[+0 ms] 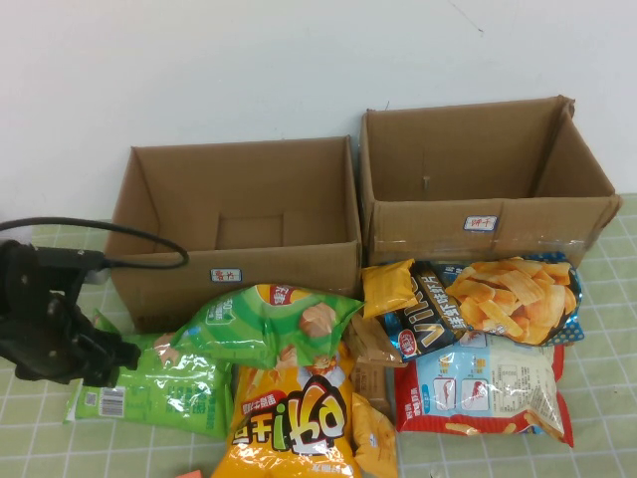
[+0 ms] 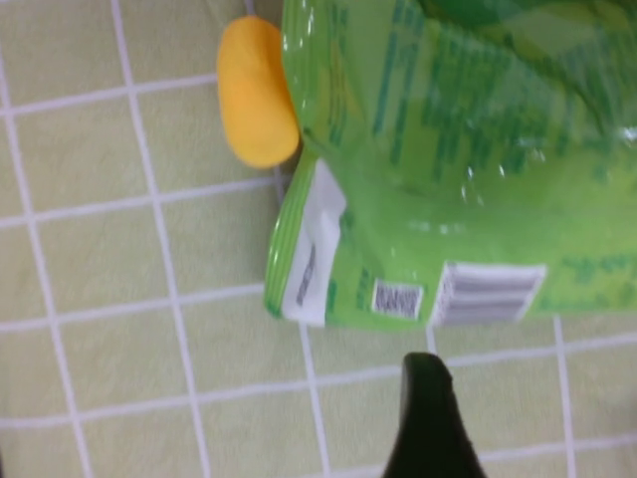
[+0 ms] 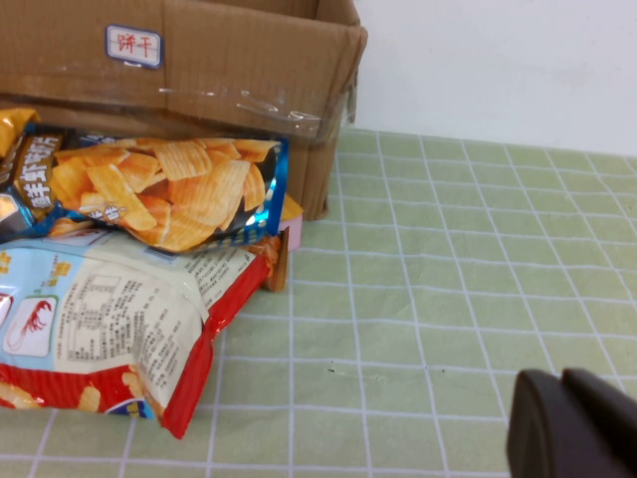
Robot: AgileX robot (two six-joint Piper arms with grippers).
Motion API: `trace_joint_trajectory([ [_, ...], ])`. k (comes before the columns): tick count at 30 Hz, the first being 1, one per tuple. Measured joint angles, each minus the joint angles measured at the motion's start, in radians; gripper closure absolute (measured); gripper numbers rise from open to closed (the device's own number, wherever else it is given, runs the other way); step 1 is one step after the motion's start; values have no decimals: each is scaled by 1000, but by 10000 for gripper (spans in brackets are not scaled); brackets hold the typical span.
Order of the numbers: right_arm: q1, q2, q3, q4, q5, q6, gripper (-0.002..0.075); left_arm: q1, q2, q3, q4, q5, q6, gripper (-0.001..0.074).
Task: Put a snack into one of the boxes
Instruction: Pick up the potato chip
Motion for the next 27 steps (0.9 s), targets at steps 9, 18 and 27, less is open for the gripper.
trace_joint_trajectory([
  [9, 0, 0, 0, 0, 0, 0, 728, 0, 53, -98, -17, 27, 199, 330],
  [18, 0, 0, 0, 0, 0, 0, 728, -34, 70, -175, -37, 36, 672, 330],
  [27, 0, 0, 0, 0, 0, 0, 728, -53, 177, -176, -79, 40, 995, 330],
])
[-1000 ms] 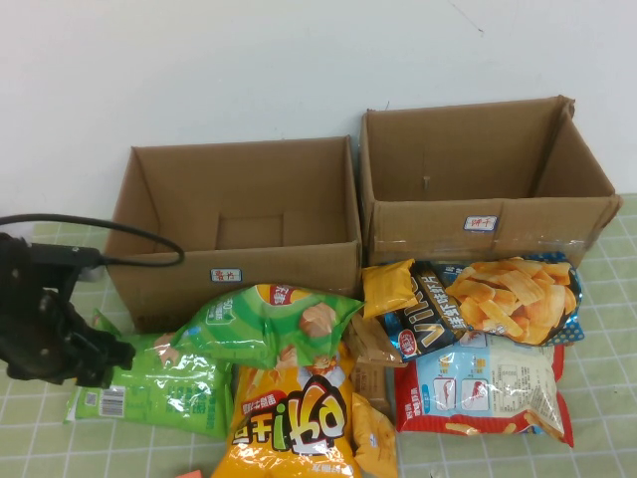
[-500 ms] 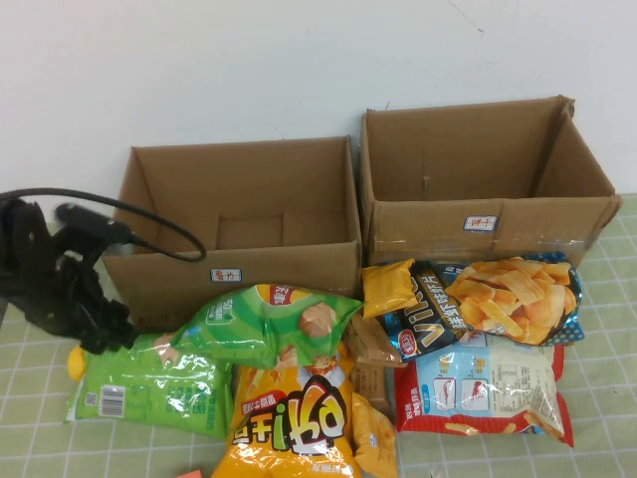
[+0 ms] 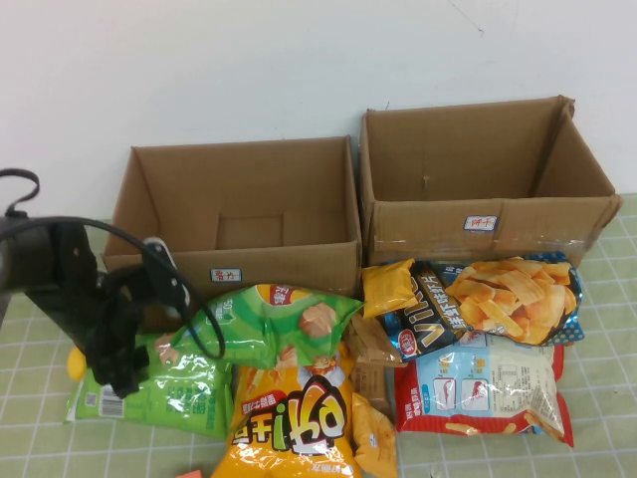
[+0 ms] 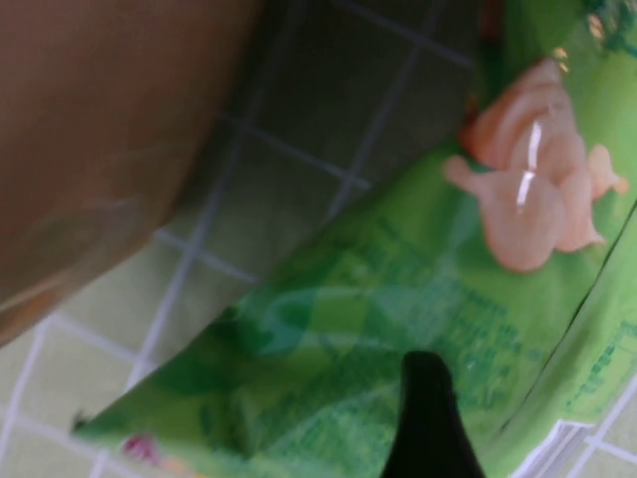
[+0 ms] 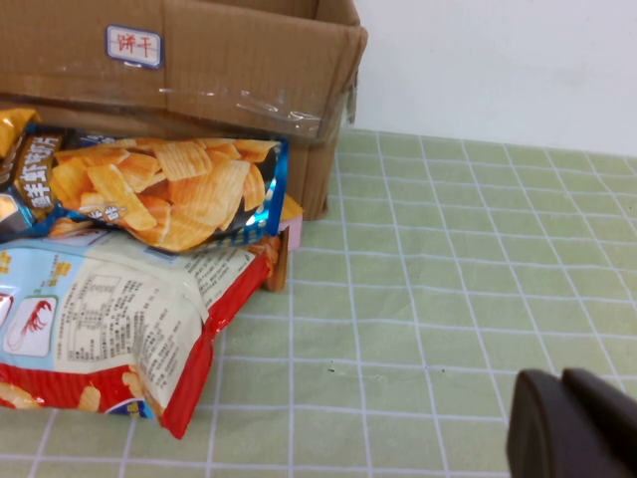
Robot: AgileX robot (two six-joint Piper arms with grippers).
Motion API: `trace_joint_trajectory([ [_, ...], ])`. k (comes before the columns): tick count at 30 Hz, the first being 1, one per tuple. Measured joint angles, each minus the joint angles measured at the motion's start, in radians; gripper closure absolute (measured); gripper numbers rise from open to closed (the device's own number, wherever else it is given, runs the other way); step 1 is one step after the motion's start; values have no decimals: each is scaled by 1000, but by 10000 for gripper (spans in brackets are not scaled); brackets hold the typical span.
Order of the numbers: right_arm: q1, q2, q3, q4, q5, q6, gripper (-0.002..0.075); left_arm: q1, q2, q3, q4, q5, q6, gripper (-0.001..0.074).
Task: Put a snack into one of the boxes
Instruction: Pick up the potato chip
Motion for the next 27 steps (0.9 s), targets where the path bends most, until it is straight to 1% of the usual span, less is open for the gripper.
trace_joint_trajectory([
  [5, 0, 0, 0, 0, 0, 0, 728, -1, 44, -2, -1, -14, 92, 330],
  [12, 0, 0, 0, 0, 0, 0, 728, -1, 57, -4, -7, -88, 151, 330],
  [17, 0, 0, 0, 0, 0, 0, 728, -1, 94, -6, -58, -84, 168, 330],
  [21, 0, 0, 0, 0, 0, 0, 728, -1, 126, -12, -84, -69, 222, 330],
  [23, 0, 0, 0, 0, 0, 0, 728, -1, 128, -16, -88, -69, 234, 366],
  [24, 0, 0, 0, 0, 0, 0, 728, -1, 128, -16, -90, -67, 239, 407],
  [25, 0, 0, 0, 0, 0, 0, 728, -1, 128, -16, -93, -63, 242, 451],
  [27, 0, 0, 0, 0, 0, 0, 728, -1, 120, -19, -105, -53, 242, 575],
])
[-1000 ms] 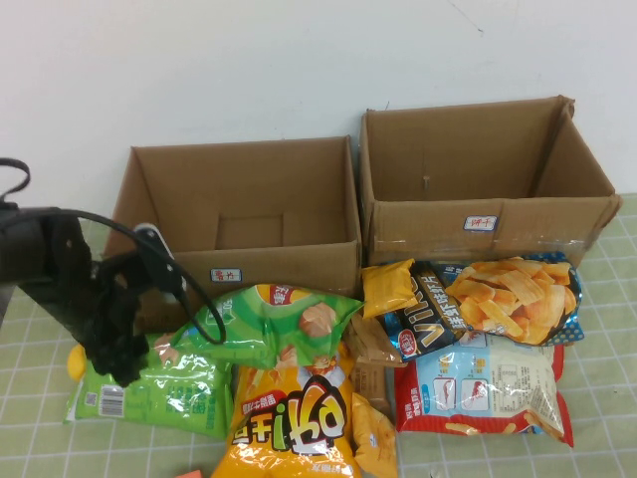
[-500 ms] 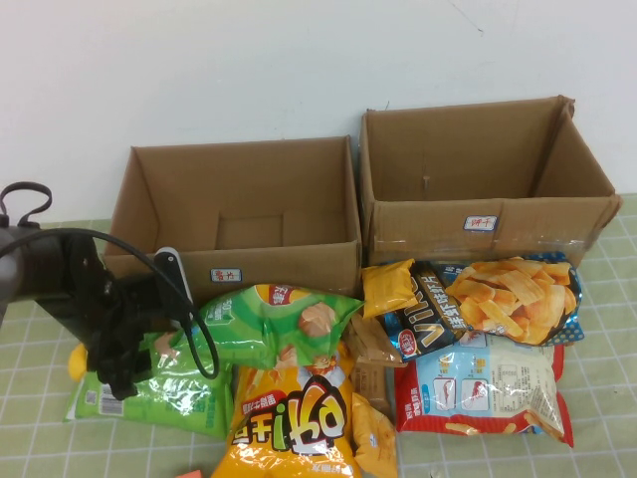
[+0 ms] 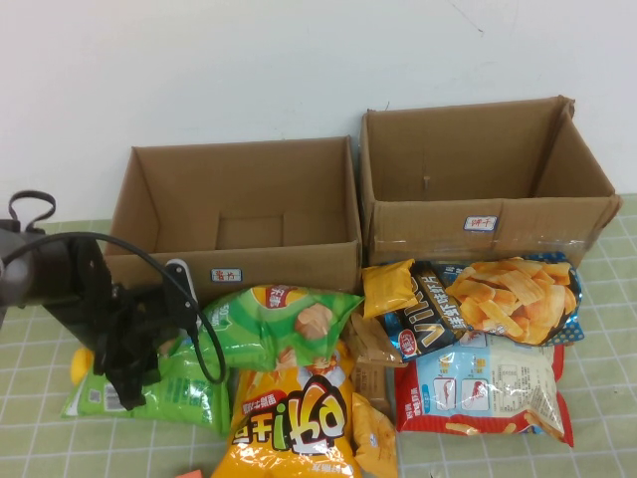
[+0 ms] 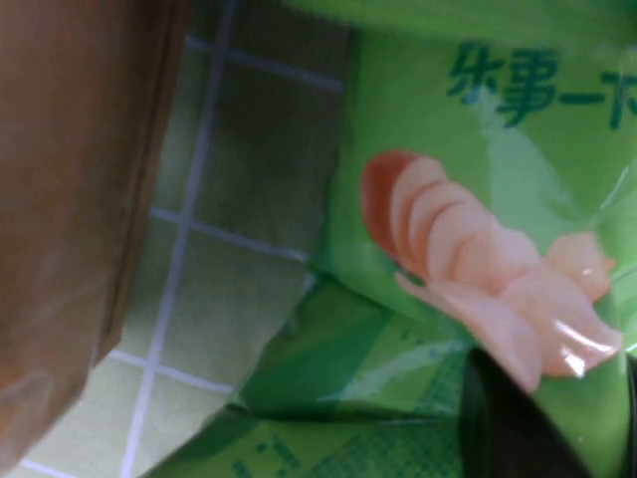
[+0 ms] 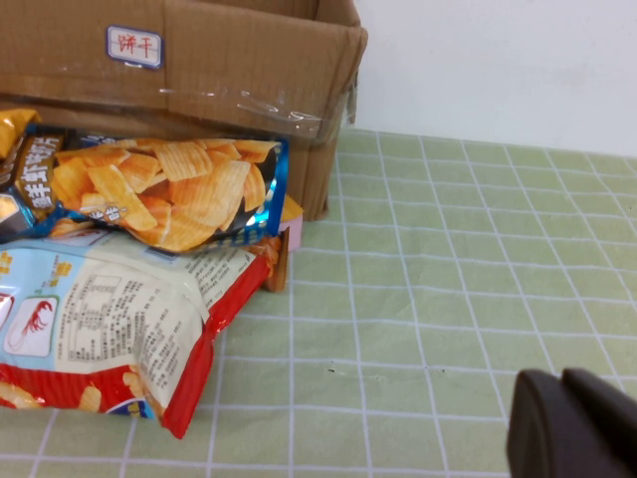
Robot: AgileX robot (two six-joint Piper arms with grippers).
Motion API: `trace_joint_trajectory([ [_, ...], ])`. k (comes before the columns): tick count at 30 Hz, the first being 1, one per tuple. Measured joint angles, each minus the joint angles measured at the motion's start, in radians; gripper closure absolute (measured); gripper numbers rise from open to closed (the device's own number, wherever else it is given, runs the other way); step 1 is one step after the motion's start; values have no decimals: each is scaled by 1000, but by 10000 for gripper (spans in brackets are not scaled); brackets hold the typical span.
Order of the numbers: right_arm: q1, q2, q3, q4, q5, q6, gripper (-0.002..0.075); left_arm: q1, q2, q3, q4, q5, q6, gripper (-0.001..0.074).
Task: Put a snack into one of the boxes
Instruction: Pick up the potato chip, then place the potato chip in the potato chip box
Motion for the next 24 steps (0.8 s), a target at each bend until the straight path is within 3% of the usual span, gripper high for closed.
trace_joint_trajectory([
  [8, 0, 0, 0, 0, 0, 0, 728, 0, -100, 5, -36, 58, 0, 657],
  [20, 0, 0, 0, 0, 0, 0, 728, 0, -451, 11, -33, 125, 0, 657],
  [24, 0, 0, 0, 0, 0, 0, 728, 0, -569, 11, -121, 101, 0, 657],
])
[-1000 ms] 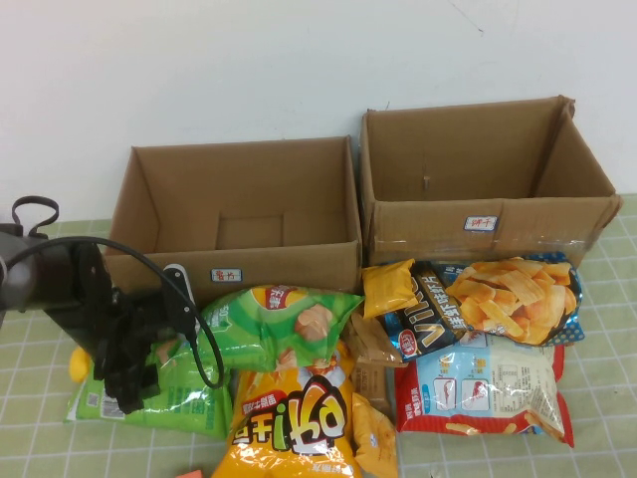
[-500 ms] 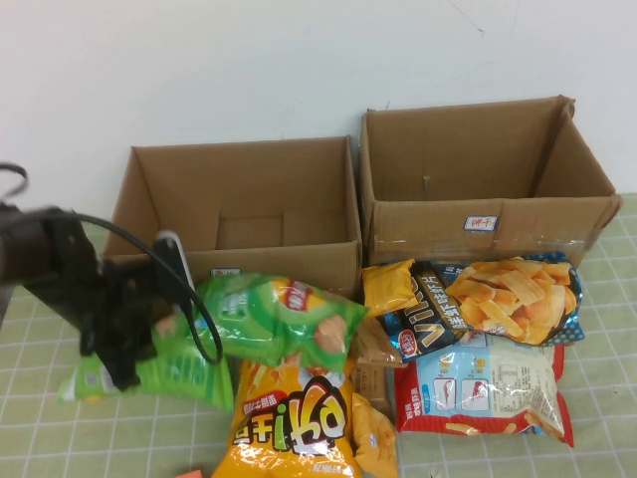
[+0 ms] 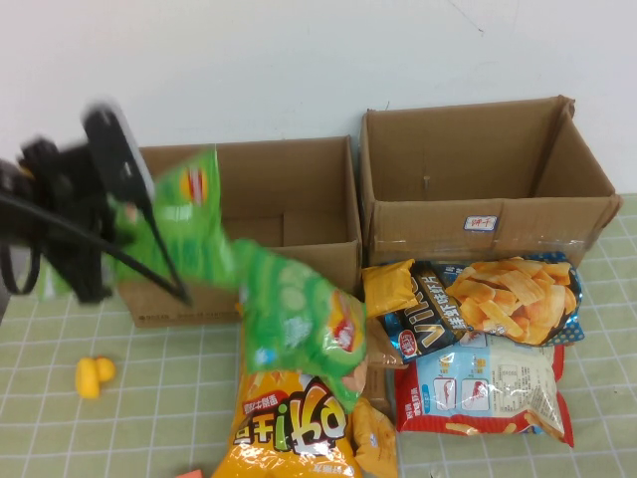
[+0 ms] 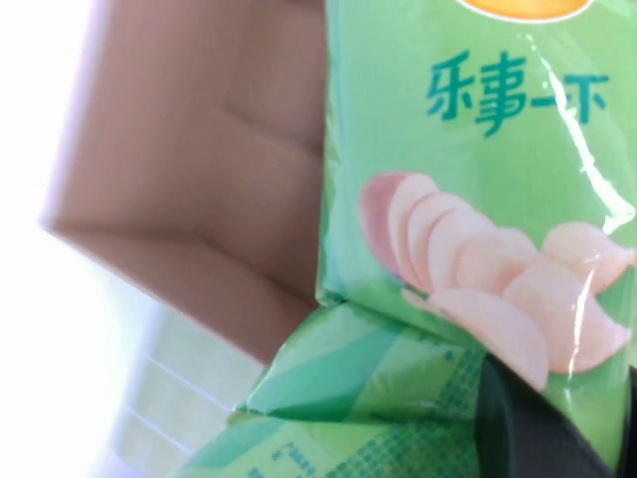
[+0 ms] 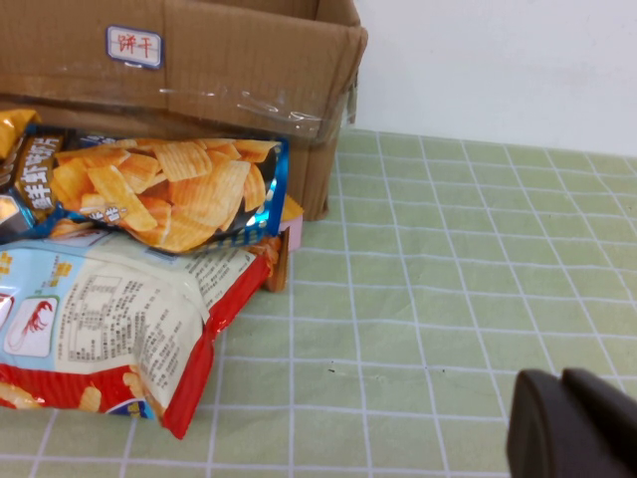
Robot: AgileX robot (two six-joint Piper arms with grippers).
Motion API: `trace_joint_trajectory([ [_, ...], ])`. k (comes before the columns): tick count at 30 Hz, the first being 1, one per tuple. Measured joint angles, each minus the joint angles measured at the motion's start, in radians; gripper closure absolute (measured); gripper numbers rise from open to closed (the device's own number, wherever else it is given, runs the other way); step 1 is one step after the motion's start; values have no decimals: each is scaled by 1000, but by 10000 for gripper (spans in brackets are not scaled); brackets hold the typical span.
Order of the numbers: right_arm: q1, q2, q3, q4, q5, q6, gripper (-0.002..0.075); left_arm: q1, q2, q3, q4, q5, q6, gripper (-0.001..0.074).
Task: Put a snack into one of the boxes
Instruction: Place the potato chip in the potato chip box
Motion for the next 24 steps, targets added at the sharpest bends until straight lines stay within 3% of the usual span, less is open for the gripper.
trace_joint_trajectory([
  [6, 0, 0, 0, 0, 0, 0, 728, -2, -91, 0, -335, -214, 20, 657],
  [11, 0, 0, 0, 0, 0, 0, 728, -2, -47, 0, -576, -357, 132, 657],
  [17, 0, 0, 0, 0, 0, 0, 728, -2, 126, -99, -690, -341, 228, 657],
  [24, 0, 0, 0, 0, 0, 0, 728, -2, 379, -345, -735, -331, 239, 676],
])
